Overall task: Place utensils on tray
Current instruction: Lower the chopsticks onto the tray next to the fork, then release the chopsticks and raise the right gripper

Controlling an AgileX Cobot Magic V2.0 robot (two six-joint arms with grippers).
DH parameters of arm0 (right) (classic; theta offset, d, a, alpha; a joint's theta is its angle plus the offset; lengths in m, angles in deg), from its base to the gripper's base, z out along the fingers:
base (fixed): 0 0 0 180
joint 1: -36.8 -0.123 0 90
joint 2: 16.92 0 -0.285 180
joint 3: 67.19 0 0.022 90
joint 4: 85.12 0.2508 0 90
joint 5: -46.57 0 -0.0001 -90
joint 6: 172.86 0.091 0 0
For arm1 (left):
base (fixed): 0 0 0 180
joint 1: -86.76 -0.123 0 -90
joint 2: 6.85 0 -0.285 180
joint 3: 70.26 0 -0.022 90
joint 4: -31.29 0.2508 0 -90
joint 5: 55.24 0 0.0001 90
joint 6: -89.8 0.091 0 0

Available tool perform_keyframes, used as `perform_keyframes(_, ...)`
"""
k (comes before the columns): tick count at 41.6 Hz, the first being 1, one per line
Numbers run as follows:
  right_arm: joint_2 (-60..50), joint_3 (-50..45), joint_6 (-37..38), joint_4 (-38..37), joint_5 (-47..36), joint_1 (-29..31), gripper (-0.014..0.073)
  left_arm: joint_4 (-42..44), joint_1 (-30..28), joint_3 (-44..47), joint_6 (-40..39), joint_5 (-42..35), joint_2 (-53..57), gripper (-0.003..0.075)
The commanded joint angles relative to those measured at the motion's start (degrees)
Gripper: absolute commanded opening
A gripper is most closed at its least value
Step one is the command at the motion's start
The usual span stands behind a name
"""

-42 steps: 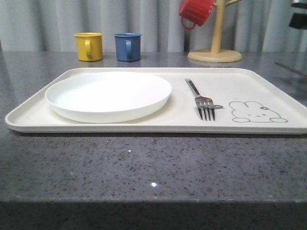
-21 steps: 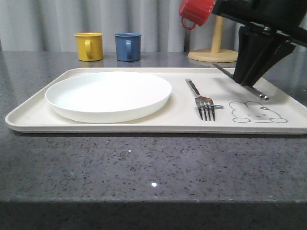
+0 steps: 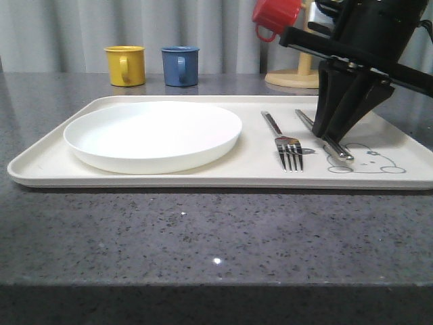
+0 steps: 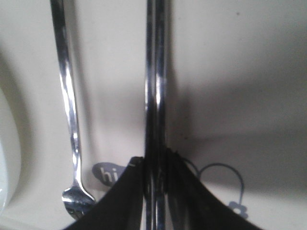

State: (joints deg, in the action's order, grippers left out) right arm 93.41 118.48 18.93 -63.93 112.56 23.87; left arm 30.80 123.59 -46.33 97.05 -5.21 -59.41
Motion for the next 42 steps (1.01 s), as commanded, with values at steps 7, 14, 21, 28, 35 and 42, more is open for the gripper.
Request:
perform_keyframes(7, -2.85, 1.85, -0.56, 1.04, -0.43, 0.06, 0.0278, -0.53, 0.44, -1.46, -0.42, -4.13, 0.25, 0.0439)
perform_keyframes(14, -6.46, 2.85, -7.71, -1.54, 1.86, 0.06, 0.0278, -0.53, 0.44, -1.46, -0.42, -4.13, 0.25, 0.0439)
perform_keyframes(21, -13.87, 2.85, -9.80, -12.14, 4.78, 0.30, 0.0278, -0.53, 0.44, -1.46, -0.42, -4.13, 0.25, 0.0439)
perform_keyframes(28, -18.54, 2.85, -9.80, -22.39, 8.59, 3.69, 0.0278, -0.53, 0.44, -1.46, -0.42, -4.13, 0.25, 0.0439)
perform_keyframes(35, -18.84, 2.66, -11.05, -22.61, 10.59, 13.71, 0.0276, -0.53, 0.44, -1.46, -0.42, -4.13, 0.25, 0.0439)
perform_keyframes(42, -16.94, 0.76, -15.07, -21.87, 10.57, 22.54, 0.0276, -0.53, 0.44, -1.46, -0.42, -4.13, 0.25, 0.0439)
